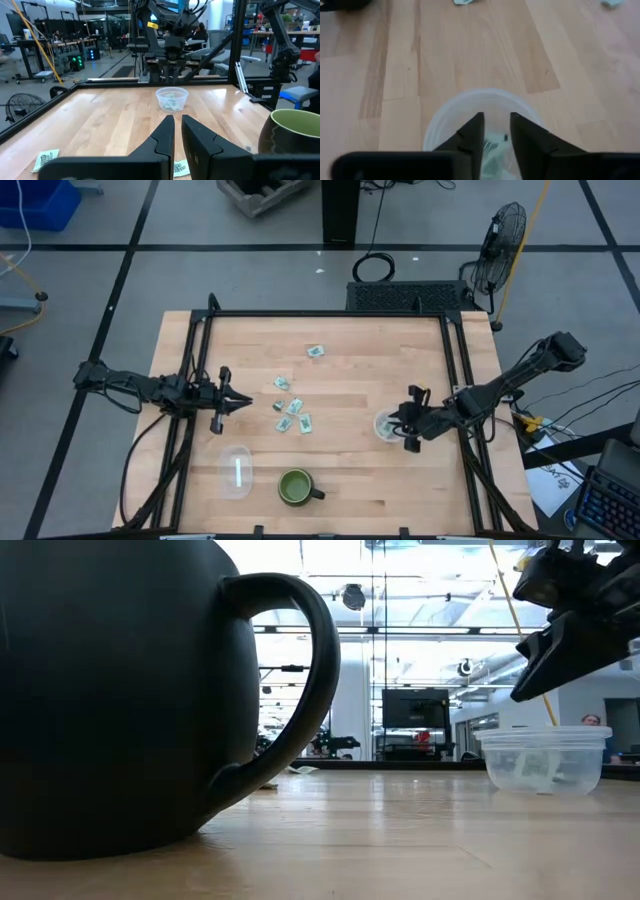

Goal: Pick and place Stevia / Truvia into bins
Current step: Put the white stevia packet into the rectangular transparent container

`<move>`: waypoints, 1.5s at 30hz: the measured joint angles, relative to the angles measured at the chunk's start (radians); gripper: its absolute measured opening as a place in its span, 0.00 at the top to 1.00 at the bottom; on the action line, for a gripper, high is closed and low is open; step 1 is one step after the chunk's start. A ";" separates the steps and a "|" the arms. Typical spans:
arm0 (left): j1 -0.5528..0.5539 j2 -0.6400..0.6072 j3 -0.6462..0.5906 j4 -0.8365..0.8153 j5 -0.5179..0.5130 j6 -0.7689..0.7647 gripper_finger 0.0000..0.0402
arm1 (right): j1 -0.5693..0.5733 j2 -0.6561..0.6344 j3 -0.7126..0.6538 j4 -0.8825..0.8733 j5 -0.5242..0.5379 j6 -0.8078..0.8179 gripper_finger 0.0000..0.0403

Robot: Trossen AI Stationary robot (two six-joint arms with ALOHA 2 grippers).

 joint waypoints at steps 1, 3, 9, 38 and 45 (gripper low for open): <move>0.000 0.000 0.000 0.000 0.000 0.000 0.90 | -0.012 -0.002 0.005 0.005 -0.001 -0.034 0.74; 0.000 0.000 0.000 -0.001 0.000 0.000 0.90 | -0.028 -0.010 0.023 0.040 0.001 -0.104 0.68; 0.000 0.000 0.000 0.000 0.000 0.000 0.90 | -0.066 -0.052 0.025 0.298 0.028 -0.392 0.61; 0.001 0.000 0.000 0.281 -0.071 -0.126 0.90 | -0.081 -0.019 0.026 0.451 0.027 -0.266 0.62; 0.001 0.000 0.000 0.438 -0.092 -0.157 0.90 | -0.082 -0.019 0.026 0.480 0.031 -0.267 0.63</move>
